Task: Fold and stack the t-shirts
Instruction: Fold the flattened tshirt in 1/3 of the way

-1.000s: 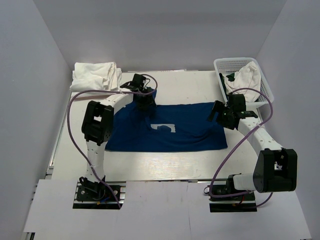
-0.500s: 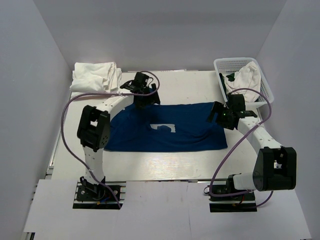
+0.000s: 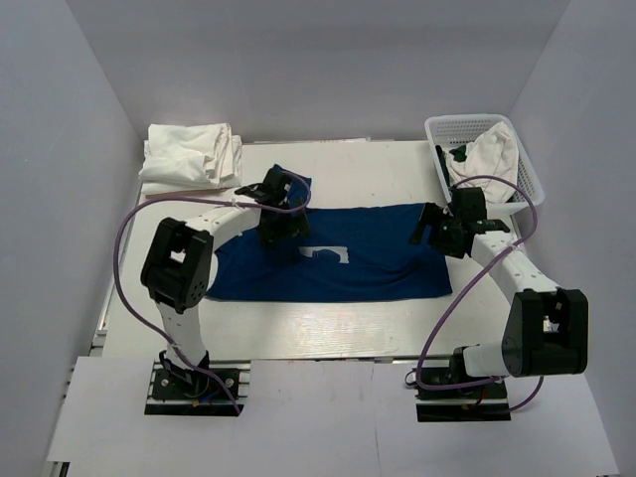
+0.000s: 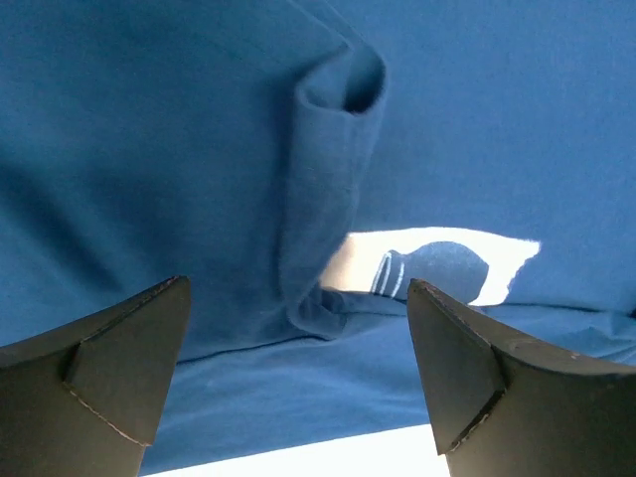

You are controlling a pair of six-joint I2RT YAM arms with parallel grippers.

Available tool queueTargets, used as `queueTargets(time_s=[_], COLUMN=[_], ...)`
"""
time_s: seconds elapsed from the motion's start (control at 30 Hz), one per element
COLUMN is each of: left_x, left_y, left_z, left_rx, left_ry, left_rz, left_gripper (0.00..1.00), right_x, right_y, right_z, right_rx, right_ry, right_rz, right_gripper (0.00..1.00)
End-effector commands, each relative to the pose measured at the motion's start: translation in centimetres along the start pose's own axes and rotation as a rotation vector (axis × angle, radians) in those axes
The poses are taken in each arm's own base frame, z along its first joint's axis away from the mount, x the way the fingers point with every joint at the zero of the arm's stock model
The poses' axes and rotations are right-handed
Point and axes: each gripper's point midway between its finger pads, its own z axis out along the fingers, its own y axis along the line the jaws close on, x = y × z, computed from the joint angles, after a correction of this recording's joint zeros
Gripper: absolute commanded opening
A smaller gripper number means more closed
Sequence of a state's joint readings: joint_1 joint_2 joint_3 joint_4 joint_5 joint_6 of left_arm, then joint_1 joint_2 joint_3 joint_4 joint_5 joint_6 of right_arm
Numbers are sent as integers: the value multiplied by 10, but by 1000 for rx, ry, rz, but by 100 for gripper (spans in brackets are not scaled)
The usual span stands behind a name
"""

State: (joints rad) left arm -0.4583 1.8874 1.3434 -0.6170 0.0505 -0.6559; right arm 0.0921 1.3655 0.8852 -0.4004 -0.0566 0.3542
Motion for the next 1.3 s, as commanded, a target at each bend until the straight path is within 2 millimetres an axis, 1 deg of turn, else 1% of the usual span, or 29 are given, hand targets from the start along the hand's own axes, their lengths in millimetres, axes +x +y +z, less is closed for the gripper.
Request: queueTargets(time_s=[0.0, 0.03, 0.1, 0.13, 0.17, 0.2, 0.3, 0.33, 0.37, 0.4, 0.47, 0.53, 0.63, 0.73, 0.77, 0.8, 0.83, 0.87, 0.9, 0.93, 0.97, 1.0, 1.03, 1.07, 1.1, 1.17, 1.2, 1.23, 1.27], left_x=[-1, 4, 3, 5, 3, 10, 10, 9, 5, 2, -11, -19, -24, -20, -16, -14, -11, -10, -8, -8, -11, -19, -22, -29, -41, -49, -58, -67, -80], left_y=[-23, -30, -38, -36, -43, -37, -42, -45, -55, -57, -69, -76, -82, -84, -85, -92, -92, -99, -98, -105, -107, -112, -114, -117, -127, -130, -138, -135, -144], left_z=[-7, -1, 1, 5, 6, 16, 18, 22, 18, 20, 14, 11, 6, 5, 8, 7, 10, 12, 15, 18, 19, 14, 16, 13, 9, 10, 6, 5, -6], left_rx=[75, 94, 111, 103, 112, 88, 106, 121, 139, 142, 164, 174, 193, 202, 210, 227, 228, 246, 247, 254, 257, 264, 267, 267, 290, 283, 290, 279, 294], left_ry=[-5, 14, 21, 30, 25, 55, 76, 75, 59, 55, 29, 16, 9, 31, 50, 51, 65, 66, 79, 77, 73, 51, 46, 19, -11, -24, -34, -51, -88], left_rz=[4, 25, 34, 33, 42, 39, 49, 50, 61, 61, 64, 66, 58, 33, 33, 32, 23, 33, 32, 41, 41, 53, 62, 74, 100, 122, 135, 151, 168], left_gripper=[100, 100, 100, 100, 100, 100, 100, 100, 100, 100, 100, 100, 100, 100, 100, 100, 100, 100, 100, 100, 100, 100, 100, 100, 100, 100, 100, 100, 100], right_x=[1, 1, 0, 0, -1, -1, 0, -1, -2, 0, 2, 2, 0, 0, -1, 0, -1, -2, -3, -3, -4, -5, -4, -6, -8, -12, -14, -17, -24], right_y=[2, 4, 3, 4, 3, 3, 2, 2, 1, 1, 3, 2, 3, 2, 1, 1, 1, 1, 1, 1, 2, 3, 5, 6, 8, 13, 12, 15, 17], right_z=[3, 4, 3, 4, 4, 3, 3, 3, 3, 4, 6, 7, 7, 9, 9, 10, 10, 10, 10, 10, 10, 10, 9, 8, 8, 5, 5, 3, 0], right_rx=[-20, -28, -27, -27, -26, -22, -18, -17, -18, -19, -24, -21, -29, -21, -18, -18, -16, -16, -18, -17, -23, -28, -38, -43, -49, -69, -69, -74, -77], right_ry=[1, 2, 0, 1, 1, -3, -3, -7, -10, -5, 2, 4, -1, -7, -8, -10, -15, -20, -24, -22, -24, -26, -19, -25, -29, -38, -43, -54, -72], right_rz=[-20, -26, -21, -24, -22, -21, -22, -23, -19, -16, -21, -17, -15, -11, -8, -9, -8, -5, -5, -4, -9, -9, -17, -16, -20, -25, -22, -28, -31], right_gripper=[90, 90, 90, 90, 90, 90, 90, 90, 90, 90, 90, 90, 90, 90, 90, 90, 90, 90, 90, 90, 90, 90, 90, 90, 90, 90, 90, 90, 90])
